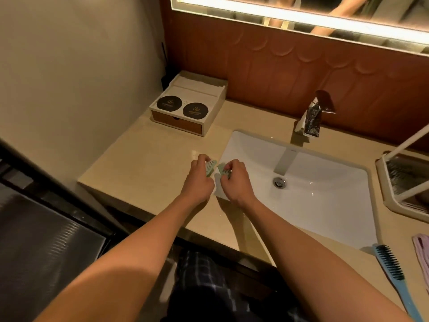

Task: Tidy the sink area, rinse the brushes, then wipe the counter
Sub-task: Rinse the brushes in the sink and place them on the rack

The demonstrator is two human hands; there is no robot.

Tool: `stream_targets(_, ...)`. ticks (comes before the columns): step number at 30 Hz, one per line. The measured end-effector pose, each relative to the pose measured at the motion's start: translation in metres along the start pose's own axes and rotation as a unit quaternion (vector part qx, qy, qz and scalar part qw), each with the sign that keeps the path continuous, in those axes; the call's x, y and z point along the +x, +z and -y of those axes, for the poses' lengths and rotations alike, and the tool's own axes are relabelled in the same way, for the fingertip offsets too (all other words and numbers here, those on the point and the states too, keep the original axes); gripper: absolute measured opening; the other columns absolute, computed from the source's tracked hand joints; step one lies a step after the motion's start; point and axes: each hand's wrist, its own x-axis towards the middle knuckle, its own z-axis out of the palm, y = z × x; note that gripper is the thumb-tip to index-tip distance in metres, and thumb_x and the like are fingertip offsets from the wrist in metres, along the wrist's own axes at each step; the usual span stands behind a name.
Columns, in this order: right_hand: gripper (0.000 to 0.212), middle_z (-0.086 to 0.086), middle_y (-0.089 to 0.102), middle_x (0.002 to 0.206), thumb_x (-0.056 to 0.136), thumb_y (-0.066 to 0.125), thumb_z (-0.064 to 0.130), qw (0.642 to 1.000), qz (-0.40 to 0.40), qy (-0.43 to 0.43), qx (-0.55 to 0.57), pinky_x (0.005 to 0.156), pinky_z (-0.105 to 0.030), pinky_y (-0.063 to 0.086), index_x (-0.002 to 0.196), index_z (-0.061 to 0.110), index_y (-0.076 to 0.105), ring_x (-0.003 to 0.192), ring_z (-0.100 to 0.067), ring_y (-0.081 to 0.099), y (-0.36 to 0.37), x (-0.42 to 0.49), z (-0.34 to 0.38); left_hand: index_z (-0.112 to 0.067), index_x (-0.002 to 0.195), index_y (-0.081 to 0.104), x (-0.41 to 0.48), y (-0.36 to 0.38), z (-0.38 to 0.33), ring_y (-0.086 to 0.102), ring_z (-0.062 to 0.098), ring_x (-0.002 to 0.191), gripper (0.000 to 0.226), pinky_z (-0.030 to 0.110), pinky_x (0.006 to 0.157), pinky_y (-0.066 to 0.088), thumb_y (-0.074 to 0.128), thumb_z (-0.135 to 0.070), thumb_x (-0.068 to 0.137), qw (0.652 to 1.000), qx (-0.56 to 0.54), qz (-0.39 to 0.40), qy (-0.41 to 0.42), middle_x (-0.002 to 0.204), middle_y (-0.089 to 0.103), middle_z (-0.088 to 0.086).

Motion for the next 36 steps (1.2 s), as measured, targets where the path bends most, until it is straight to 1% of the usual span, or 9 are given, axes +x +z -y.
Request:
stream_targets(3, 0.018, -0.004, 0.052, 0.109, 0.09, 0.054, 0.002, 1.0, -0.021, 0.01, 0.015, 0.072, -0.023, 0.037, 0.102, 0.015, 0.05, 0.097, -0.021, 0.054, -0.031, 0.001, -0.015, -0.029, 0.12, 0.037, 0.0, 0.019, -0.026, 0.061, 0.027, 0.1, 0.044, 0.042, 0.076, 0.056, 0.052, -0.005, 0.087, 0.998, -0.031, 0.047, 0.016, 0.123, 0.054, 0.005)
stream_targets(6, 0.019, -0.004, 0.053, 0.111, 0.091, 0.054, 0.002, 0.998, -0.046, 0.034, 0.022, 0.076, -0.028, 0.046, 0.104, 0.016, 0.051, 0.098, -0.019, 0.055, -0.064, -0.003, -0.036, -0.027, 0.126, 0.036, -0.001, 0.047, -0.06, 0.059, 0.024, 0.107, 0.044, 0.035, 0.079, 0.055, 0.057, -0.01, 0.091, 0.996, -0.05, 0.069, 0.039, 0.127, 0.053, 0.004)
stream_targets(9, 0.017, -0.004, 0.053, 0.114, 0.094, 0.057, 0.005, 0.996, -0.072, 0.052, 0.022, 0.077, -0.026, 0.052, 0.106, 0.015, 0.052, 0.102, -0.018, 0.055, -0.096, -0.01, -0.06, -0.026, 0.125, 0.037, -0.004, 0.076, -0.088, 0.059, 0.02, 0.106, 0.037, 0.023, 0.072, 0.049, 0.057, -0.016, 0.095, 0.992, -0.07, 0.082, 0.062, 0.127, 0.053, 0.005)
stream_targets(15, 0.016, -0.003, 0.056, 0.113, 0.093, 0.06, 0.01, 0.991, -0.122, 0.06, -0.017, 0.069, -0.017, 0.042, 0.106, 0.017, 0.056, 0.096, -0.015, 0.055, -0.165, -0.031, -0.113, -0.028, 0.122, 0.038, -0.017, 0.139, -0.148, 0.056, 0.011, 0.096, 0.043, 0.021, 0.069, 0.05, 0.064, -0.014, 0.092, 0.984, -0.085, 0.116, 0.106, 0.127, 0.047, 0.003)
stream_targets(18, 0.017, -0.001, 0.051, 0.117, 0.096, 0.057, 0.011, 0.985, -0.153, 0.07, -0.033, 0.07, -0.013, 0.039, 0.112, 0.017, 0.057, 0.098, -0.013, 0.055, -0.197, -0.048, -0.14, -0.031, 0.121, 0.038, -0.022, 0.169, -0.177, 0.056, 0.018, 0.105, 0.045, 0.032, 0.084, 0.054, 0.068, -0.018, 0.089, 0.975, -0.066, 0.158, 0.139, 0.128, 0.049, 0.004)
stream_targets(20, 0.02, -0.001, 0.05, 0.118, 0.097, 0.055, 0.01, 0.982, -0.165, 0.073, -0.049, 0.078, -0.018, 0.039, 0.116, 0.017, 0.057, 0.095, -0.012, 0.053, -0.219, -0.06, -0.159, -0.032, 0.122, 0.039, -0.026, 0.189, -0.197, 0.056, 0.019, 0.107, 0.045, 0.041, 0.091, 0.054, 0.067, -0.02, 0.089, 0.968, -0.032, 0.18, 0.171, 0.129, 0.048, 0.003)
stream_targets(26, 0.022, -0.001, 0.053, 0.116, 0.094, 0.057, 0.008, 0.967, -0.218, 0.114, -0.059, 0.087, -0.028, 0.046, 0.115, 0.017, 0.059, 0.101, -0.015, 0.055, -0.281, -0.094, -0.209, -0.025, 0.128, 0.046, -0.05, 0.25, -0.256, 0.054, 0.019, 0.111, 0.044, 0.029, 0.089, 0.046, 0.067, -0.02, 0.09, 0.943, -0.002, 0.238, 0.234, 0.13, 0.049, 0.001)
stream_targets(33, 0.023, 0.0, 0.052, 0.123, 0.096, 0.056, 0.01, 0.953, -0.245, 0.155, -0.088, 0.081, -0.027, 0.041, 0.117, 0.017, 0.061, 0.098, -0.012, 0.053, -0.346, -0.132, -0.271, -0.022, 0.123, 0.053, -0.078, 0.308, -0.307, 0.059, 0.018, 0.098, 0.039, 0.038, 0.086, 0.054, 0.068, -0.03, 0.088, 0.926, 0.006, 0.265, 0.269, 0.114, 0.062, 0.002)
stream_targets(36, 0.023, 0.0, 0.054, 0.123, 0.096, 0.054, 0.008, 0.944, -0.259, 0.173, -0.108, 0.084, -0.033, 0.046, 0.116, 0.018, 0.061, 0.101, -0.017, 0.057, -0.367, -0.133, -0.291, -0.024, 0.12, 0.053, -0.088, 0.333, -0.323, 0.06, 0.019, 0.102, 0.036, 0.043, 0.091, 0.055, 0.068, -0.03, 0.088, 0.93, -0.002, 0.268, 0.252, 0.115, 0.061, 0.001)
